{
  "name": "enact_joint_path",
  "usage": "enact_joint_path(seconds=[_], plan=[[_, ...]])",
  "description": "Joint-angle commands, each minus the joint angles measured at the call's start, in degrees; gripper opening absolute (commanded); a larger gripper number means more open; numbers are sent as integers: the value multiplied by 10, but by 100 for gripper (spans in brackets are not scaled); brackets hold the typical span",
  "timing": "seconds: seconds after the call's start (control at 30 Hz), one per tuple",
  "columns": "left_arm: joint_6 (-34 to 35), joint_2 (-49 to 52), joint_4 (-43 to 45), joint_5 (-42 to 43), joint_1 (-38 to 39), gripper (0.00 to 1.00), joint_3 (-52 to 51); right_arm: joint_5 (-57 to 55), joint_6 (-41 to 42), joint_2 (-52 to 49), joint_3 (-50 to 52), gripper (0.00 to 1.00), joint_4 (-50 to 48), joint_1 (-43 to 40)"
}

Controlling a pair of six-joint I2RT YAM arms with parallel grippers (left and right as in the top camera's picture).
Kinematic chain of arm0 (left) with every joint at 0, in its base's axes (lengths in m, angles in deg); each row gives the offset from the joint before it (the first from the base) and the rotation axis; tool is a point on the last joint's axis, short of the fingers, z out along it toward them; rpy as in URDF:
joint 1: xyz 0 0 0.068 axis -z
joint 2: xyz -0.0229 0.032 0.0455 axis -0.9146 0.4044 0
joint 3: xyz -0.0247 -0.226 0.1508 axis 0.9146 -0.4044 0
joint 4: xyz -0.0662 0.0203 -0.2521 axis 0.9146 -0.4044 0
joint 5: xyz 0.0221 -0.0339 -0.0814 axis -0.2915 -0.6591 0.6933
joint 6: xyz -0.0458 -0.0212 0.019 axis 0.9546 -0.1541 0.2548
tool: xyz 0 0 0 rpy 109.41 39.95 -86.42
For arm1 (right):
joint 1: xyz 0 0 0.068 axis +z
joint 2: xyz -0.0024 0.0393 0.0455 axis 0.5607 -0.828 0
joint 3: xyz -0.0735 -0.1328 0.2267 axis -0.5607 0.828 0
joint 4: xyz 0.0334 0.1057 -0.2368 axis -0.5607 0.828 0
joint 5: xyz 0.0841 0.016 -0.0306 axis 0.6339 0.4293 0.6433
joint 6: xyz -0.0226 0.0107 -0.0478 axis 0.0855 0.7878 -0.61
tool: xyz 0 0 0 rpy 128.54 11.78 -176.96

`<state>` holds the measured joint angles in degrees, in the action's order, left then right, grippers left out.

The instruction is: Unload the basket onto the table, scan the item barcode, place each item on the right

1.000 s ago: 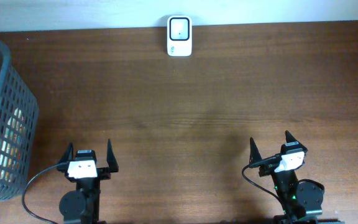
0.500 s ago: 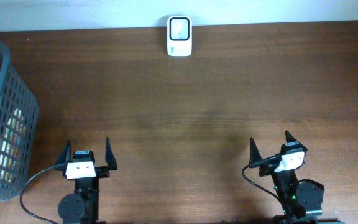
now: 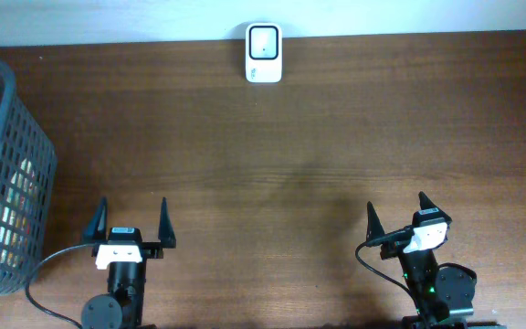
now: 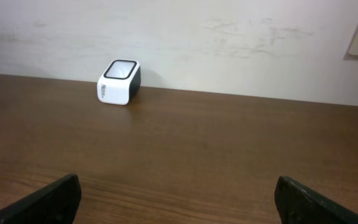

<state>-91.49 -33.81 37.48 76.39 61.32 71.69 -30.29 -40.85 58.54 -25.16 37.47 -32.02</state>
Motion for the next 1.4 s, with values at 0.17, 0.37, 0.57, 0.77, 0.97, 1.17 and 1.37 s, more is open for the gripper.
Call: enact_joint_path(seconds=[0.17, 0.37, 0.57, 0.77, 0.97, 1.17, 1.37], plan=[[8, 202, -48, 45, 4, 99, 202, -1, 0, 3, 4, 99, 1, 5], [8, 441, -227, 104, 4, 99, 471, -1, 0, 3, 4, 99, 1, 5], [8, 686, -489, 112, 4, 99, 794, -1, 0, 3, 4, 99, 1, 5], [-5, 853, -695, 111, 4, 99, 1046, -1, 0, 3, 4, 99, 1, 5], [-7, 868, -664, 74, 3, 99, 1046, -1, 0, 3, 4, 99, 1, 5], [96, 867, -639, -26, -134, 99, 1127, -1, 0, 3, 4, 99, 1, 5], [189, 888, -650, -86, -328, 97, 1131, -1, 0, 3, 4, 99, 1, 5]])
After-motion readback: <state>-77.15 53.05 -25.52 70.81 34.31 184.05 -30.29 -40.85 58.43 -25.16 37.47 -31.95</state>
